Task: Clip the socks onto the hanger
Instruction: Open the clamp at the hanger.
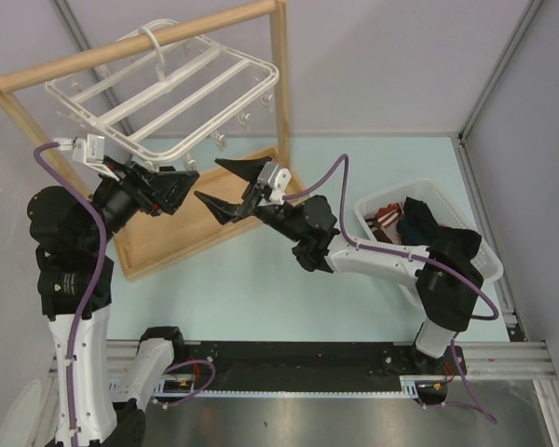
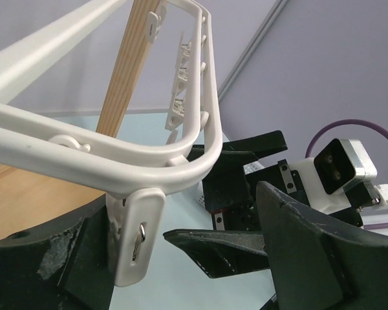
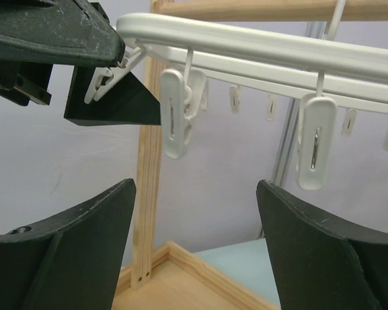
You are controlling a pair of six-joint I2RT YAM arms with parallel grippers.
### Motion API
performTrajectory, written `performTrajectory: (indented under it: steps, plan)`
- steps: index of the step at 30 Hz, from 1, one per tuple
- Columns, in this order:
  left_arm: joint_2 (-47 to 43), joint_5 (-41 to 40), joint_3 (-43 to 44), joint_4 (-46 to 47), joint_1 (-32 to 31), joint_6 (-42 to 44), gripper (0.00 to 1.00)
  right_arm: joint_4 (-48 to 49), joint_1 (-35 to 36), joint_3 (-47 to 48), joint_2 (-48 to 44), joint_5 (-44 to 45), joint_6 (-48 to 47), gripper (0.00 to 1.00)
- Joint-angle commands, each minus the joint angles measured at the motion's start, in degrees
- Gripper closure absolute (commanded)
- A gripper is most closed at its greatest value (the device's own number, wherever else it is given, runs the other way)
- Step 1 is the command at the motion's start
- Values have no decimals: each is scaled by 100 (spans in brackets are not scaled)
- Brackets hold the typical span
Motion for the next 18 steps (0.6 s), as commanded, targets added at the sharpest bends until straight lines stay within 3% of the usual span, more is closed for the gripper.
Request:
performTrajectory:
  steps: [1, 18]
  plan:
    - [56, -46, 77, 204, -28, -153, 18, 493, 72, 421, 215, 54, -206, 21]
    - [47, -19, -55, 248, -81, -224, 18, 564, 292, 1045, 611, 406, -804, 36]
